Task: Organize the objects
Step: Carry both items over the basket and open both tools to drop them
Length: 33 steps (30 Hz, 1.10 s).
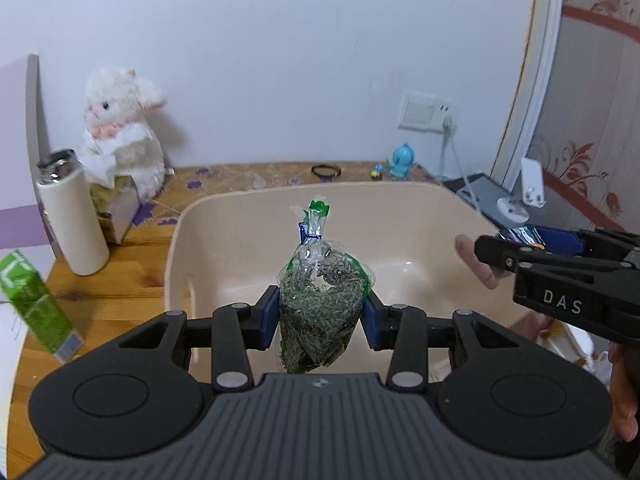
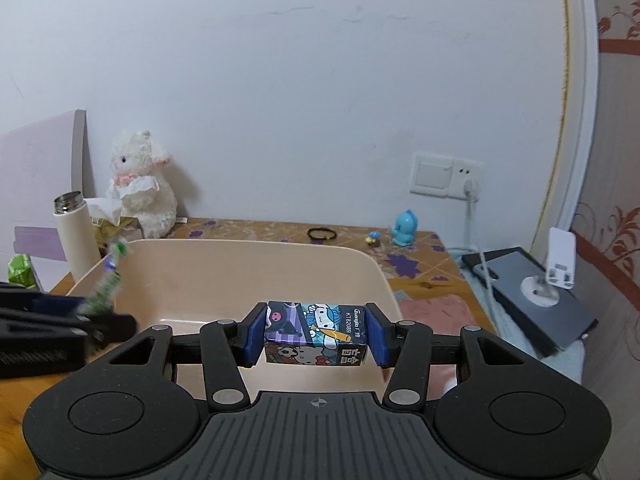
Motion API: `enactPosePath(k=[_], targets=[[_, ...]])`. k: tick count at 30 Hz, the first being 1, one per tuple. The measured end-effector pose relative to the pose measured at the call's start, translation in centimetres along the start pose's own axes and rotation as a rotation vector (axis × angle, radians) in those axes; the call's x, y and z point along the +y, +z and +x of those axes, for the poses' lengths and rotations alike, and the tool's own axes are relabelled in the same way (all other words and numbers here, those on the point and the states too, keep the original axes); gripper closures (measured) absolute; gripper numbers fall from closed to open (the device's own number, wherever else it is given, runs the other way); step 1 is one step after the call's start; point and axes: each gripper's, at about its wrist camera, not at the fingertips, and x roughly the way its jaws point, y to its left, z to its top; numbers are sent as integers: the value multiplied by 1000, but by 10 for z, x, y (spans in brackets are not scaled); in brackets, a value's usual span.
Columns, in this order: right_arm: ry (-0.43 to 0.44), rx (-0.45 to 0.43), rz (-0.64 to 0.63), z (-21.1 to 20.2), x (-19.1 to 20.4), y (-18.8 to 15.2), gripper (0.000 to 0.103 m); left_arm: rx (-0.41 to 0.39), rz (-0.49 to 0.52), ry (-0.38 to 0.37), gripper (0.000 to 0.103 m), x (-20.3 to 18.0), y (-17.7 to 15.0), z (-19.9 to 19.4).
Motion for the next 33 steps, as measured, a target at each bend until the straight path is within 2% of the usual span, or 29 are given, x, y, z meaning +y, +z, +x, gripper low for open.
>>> enactPosePath(k=[8,10,12,13,17,24,28,33], targets=[[6,109,-45,54,11,-9,53,109,37,67,58,-8,-1,55],[-8,144,-48,61,12,-13,47,125,53,84,57,-11,-5,61],[-26,163,-58,65,12,-16,44,127,52,72,51,-12,-6,60],[-37,165,-65,65,13,-16,40,126,46,65,42,-12,-5,58],[-44,130,-59,50,10,-9,34,72,39,98,32,-14,0,39],[-56,66,-35,8,0,-4,17,24,40,106,30,-20,0,4],[-70,46,-42,-17,-1,-10,12,28,40,95,30,-25,-9,-11],[-98,52,-45,-41,-5,-28,10,24,43,79,29,-33,-27,-31]])
